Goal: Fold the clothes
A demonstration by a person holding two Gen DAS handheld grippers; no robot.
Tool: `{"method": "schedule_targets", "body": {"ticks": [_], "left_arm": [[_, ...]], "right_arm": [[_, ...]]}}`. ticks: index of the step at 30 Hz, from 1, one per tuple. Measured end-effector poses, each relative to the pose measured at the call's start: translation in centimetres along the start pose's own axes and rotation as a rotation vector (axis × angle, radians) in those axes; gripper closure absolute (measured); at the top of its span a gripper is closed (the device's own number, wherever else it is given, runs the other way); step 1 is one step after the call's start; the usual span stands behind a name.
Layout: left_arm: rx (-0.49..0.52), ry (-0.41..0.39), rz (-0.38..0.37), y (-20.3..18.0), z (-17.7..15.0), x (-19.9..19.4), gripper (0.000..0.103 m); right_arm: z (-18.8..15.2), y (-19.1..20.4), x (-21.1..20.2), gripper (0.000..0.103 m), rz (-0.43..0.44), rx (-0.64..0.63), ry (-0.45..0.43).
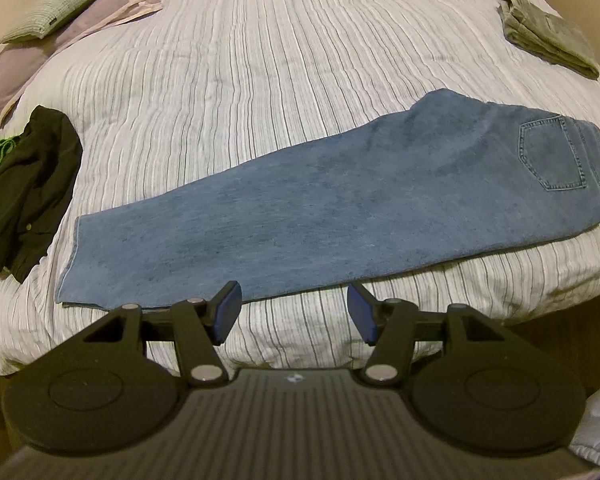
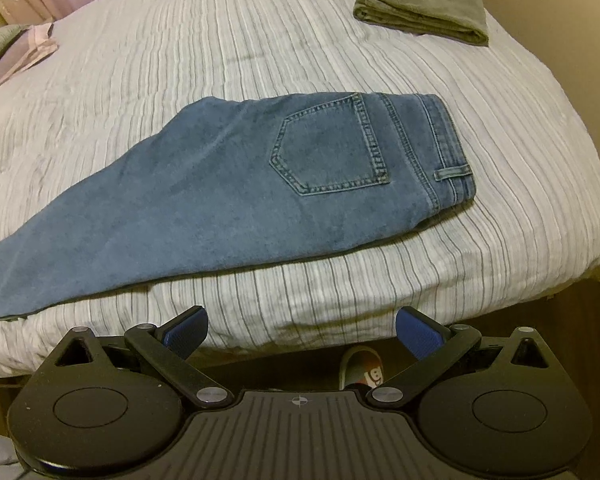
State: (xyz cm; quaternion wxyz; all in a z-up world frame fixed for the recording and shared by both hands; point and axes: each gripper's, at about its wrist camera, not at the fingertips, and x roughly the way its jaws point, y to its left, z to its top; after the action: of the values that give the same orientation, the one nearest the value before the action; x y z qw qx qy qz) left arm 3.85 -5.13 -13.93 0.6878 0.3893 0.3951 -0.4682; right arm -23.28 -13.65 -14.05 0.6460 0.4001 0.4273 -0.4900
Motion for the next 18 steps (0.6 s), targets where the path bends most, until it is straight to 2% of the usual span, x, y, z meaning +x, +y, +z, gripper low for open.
{"method": "schedule_targets", "body": {"ticks": [8,18], "left_arm": [[-0.005,0.002,-0.003,0.1,0.1,0.3,0.048],[-0.063,0.014,0.013,1.3,-0.7,0.6,0.048]], "right_arm": [[0.5,1.1,0.3,0.001,0.015,-0.032,0.004],[1.0,2.7,0.8,0.001,0.036,-0.085,0.001]]}}
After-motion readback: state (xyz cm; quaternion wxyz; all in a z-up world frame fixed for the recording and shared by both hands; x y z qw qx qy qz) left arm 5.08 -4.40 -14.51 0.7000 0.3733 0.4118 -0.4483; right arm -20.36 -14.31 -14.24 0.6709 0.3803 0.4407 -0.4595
